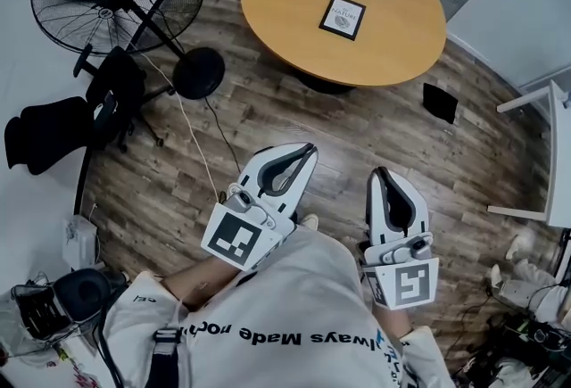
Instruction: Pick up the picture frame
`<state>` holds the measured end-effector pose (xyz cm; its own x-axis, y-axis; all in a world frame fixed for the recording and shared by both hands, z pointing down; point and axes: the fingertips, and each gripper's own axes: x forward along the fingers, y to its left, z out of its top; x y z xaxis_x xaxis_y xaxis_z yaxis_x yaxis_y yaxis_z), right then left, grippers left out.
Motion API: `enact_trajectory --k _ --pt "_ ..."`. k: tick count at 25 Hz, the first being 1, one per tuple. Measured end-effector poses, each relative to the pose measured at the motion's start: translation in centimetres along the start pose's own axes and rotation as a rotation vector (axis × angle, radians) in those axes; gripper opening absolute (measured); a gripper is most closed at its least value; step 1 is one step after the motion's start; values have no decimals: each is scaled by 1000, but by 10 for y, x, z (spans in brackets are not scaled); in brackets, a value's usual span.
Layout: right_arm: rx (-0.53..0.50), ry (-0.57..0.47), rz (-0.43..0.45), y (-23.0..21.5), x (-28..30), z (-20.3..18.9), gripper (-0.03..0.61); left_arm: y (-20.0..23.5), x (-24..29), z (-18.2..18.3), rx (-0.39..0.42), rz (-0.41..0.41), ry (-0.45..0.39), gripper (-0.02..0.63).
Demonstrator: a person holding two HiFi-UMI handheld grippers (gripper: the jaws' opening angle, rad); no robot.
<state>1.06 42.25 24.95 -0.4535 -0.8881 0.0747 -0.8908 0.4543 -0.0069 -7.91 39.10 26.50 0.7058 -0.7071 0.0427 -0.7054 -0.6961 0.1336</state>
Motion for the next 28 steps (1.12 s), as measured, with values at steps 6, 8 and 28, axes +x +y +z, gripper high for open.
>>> enact_trajectory --k 6,8,28 --pt "-10 0 -6 9 44 6 41 40 6 10 -4 -15 -14 34" --pt "-13 0 -8 11 57 6 41 53 7 10 -6 -14 -10 34" --pt "-6 17 -26 -15 115 -6 41 109 43 -2 -6 2 33 34"
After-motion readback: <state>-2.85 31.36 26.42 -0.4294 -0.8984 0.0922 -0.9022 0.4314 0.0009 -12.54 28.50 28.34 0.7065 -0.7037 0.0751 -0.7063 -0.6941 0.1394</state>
